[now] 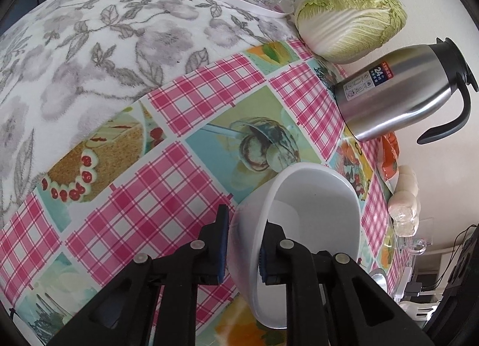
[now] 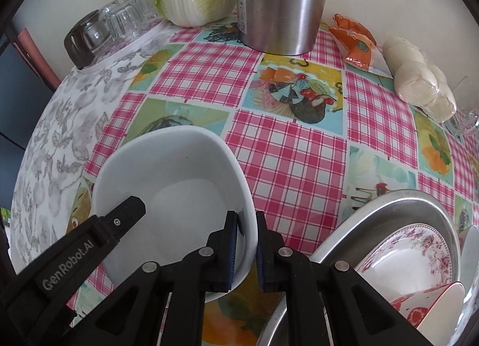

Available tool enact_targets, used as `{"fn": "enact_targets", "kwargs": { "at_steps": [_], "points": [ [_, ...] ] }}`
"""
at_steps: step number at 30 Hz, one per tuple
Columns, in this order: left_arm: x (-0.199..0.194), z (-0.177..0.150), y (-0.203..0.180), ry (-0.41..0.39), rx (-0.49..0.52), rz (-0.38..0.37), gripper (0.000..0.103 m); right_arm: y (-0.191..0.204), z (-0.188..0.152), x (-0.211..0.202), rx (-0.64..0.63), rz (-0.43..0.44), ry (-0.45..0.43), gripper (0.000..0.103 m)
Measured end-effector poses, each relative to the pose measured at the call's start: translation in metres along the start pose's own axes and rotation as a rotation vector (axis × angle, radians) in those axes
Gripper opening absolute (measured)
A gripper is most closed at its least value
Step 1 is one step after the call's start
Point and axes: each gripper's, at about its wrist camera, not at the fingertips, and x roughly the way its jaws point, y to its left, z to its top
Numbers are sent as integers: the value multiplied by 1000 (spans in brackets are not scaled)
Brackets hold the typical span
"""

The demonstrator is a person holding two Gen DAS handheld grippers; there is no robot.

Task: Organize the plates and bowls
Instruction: 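Lift the small white bowl with both grippers and carry it toward the basin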

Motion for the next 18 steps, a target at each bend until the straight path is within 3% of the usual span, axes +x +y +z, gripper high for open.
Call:
{"fn": "enact_targets", "kwargs": {
  "at_steps": [18],
  "points": [
    [-8,0,9,-5,-19,0,14,9,-6,-4,-29,19,-4,12]
  ]
}}
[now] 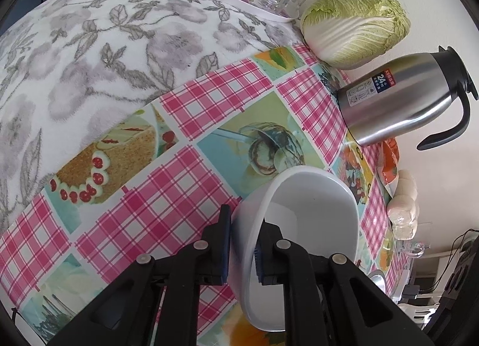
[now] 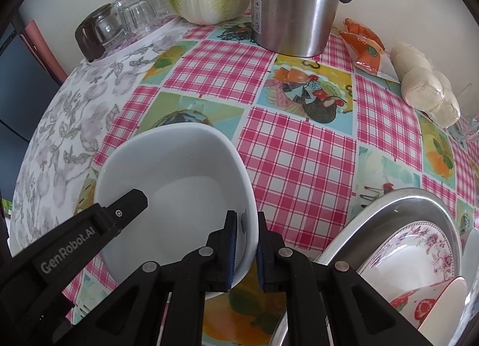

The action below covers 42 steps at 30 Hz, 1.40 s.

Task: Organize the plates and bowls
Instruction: 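Lift the small white bowl with both grippers and carry it toward the basin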

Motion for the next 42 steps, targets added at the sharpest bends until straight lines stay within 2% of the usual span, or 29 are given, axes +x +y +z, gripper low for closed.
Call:
{"fn": "enact_targets", "kwargs": {
  "at_steps": [11,20,24,29,42],
  "points": [
    [-25,-4,-14,-51,50,-5,14,-2,-7,-30,34,51,-60,12],
    [-64,-15,-43,-143,122,-40,14,-15,-14,-73,62,85,-145,12],
    [-79,-22,-58,-177,151,-78,14,-27,-18,-94,78,93,-188,12],
    [-89,-34,-80,-196,202,-90,14,-44,-26,-114,102,81,-236,12],
    [-108,-79,-147,-219,369,-130,14,-115,-56,-146,240,110,-336,12]
  ]
}}
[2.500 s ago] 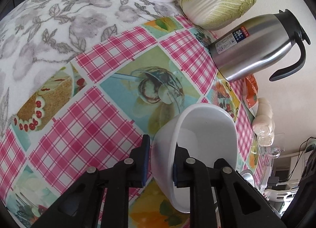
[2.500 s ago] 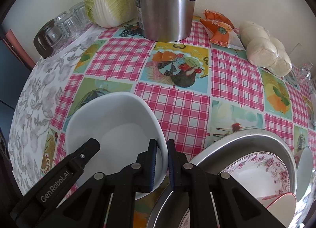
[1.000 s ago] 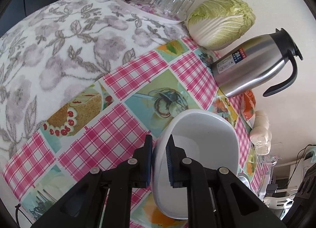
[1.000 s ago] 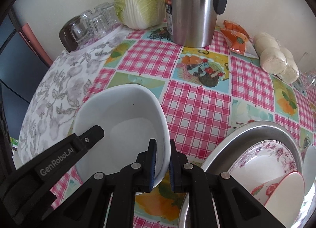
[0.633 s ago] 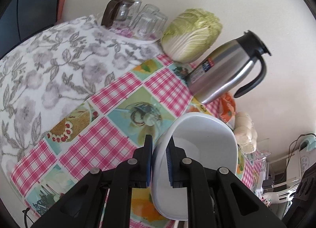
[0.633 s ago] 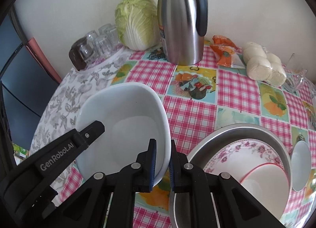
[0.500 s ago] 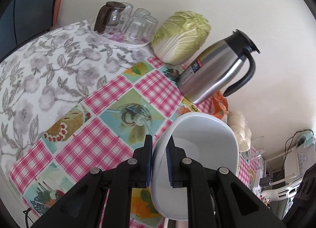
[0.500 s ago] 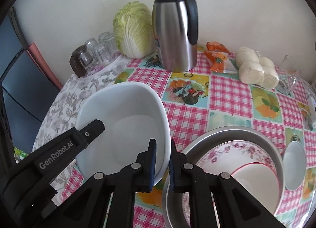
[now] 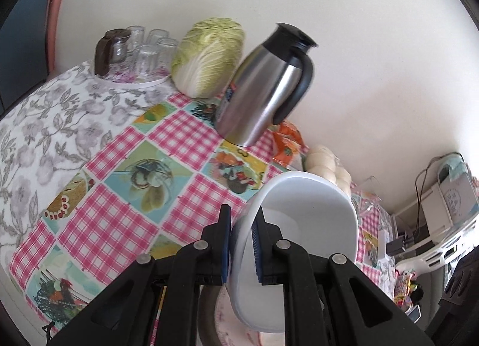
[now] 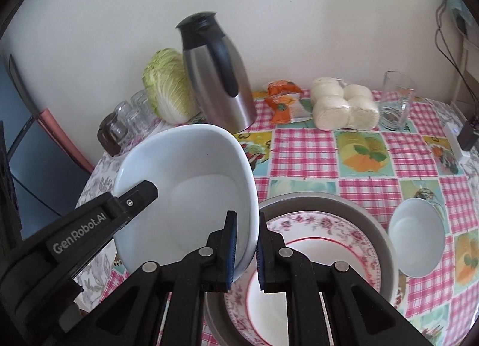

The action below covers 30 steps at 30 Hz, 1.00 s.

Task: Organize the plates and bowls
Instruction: 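Lift the small white bowl with both grippers and carry it toward the basin, then lower the small white bowl into the red-rimmed bowl in the basin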

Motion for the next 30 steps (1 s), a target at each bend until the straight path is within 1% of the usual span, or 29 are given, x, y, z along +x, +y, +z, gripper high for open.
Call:
{"fn": "enact_targets", "kwargs": {
  "at_steps": [6,11,15,21,26,30],
  "points": [
    [-8,-8,-37,-16,70,-10,14,-28,2,-22,42,-11,-44,12],
    [-16,-17,-60,-28,110,-38,14,-49,1,-40,76,-18,-70,13],
    [-22,-25,-81,-33,168,-61,14,-67,-4,-55,113,-15,-88,13],
    [-29,-36,-98,-22,204,-120,14,-91,-10,-72,160,-4,-111,13],
    [-30,-48,-112,-13,244,-118,14,-107,-16,-81,191,1,-120,13],
    [-26,-56,-117,3,265,-110,14,-119,-22,-82,219,6,-109,13]
  ]
}}
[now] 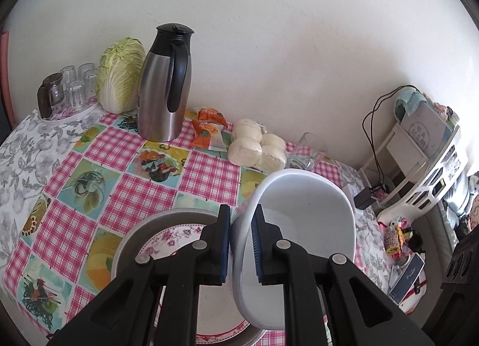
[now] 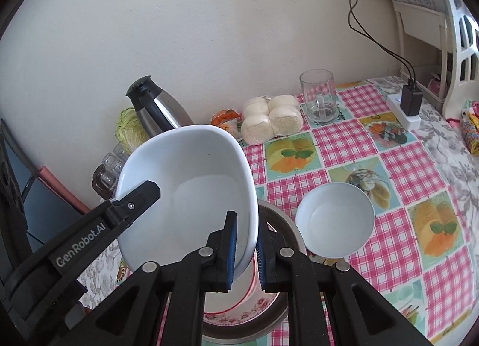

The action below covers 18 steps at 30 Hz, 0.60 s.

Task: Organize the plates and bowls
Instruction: 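Lower the small white bowl into the red-rimmed bowl in the basin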

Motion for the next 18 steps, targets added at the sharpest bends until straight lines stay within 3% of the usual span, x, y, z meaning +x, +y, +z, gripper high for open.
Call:
{"fn": "enact_targets", "kwargs": {
  "at_steps": [18],
  "points": [
    [25,-9,28,111,-58,-2,14,-6,-18,27,13,1,110,13]
  ]
}}
